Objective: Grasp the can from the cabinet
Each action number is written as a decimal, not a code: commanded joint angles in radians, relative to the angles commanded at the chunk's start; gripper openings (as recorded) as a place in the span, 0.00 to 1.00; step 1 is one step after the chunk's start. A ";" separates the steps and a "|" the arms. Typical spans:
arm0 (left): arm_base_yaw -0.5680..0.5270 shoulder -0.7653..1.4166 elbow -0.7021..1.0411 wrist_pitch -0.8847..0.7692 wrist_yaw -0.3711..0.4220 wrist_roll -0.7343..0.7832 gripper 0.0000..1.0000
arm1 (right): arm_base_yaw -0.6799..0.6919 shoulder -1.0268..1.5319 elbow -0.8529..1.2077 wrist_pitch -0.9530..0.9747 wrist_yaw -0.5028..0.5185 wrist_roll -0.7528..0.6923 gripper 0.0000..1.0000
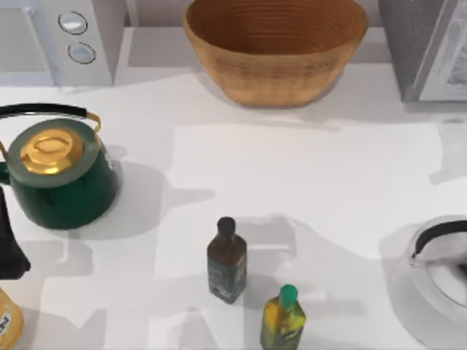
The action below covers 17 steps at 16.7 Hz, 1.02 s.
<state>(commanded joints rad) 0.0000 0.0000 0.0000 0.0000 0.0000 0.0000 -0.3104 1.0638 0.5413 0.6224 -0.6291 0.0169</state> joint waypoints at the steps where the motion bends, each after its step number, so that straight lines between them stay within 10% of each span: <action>1: 0.000 0.000 0.000 0.000 0.000 0.000 1.00 | -0.026 0.115 0.048 0.065 -0.063 0.003 0.00; 10: 0.000 0.000 0.000 0.000 0.000 0.000 1.00 | -0.246 1.061 0.429 0.585 -0.582 0.037 0.00; 17: 0.000 0.000 0.000 0.000 0.000 0.000 1.00 | -0.349 1.374 0.566 0.776 -0.768 0.053 0.00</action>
<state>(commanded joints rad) 0.0000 0.0000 0.0000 0.0000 0.0000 0.0000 -0.6594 2.4374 1.1073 1.3985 -1.3969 0.0696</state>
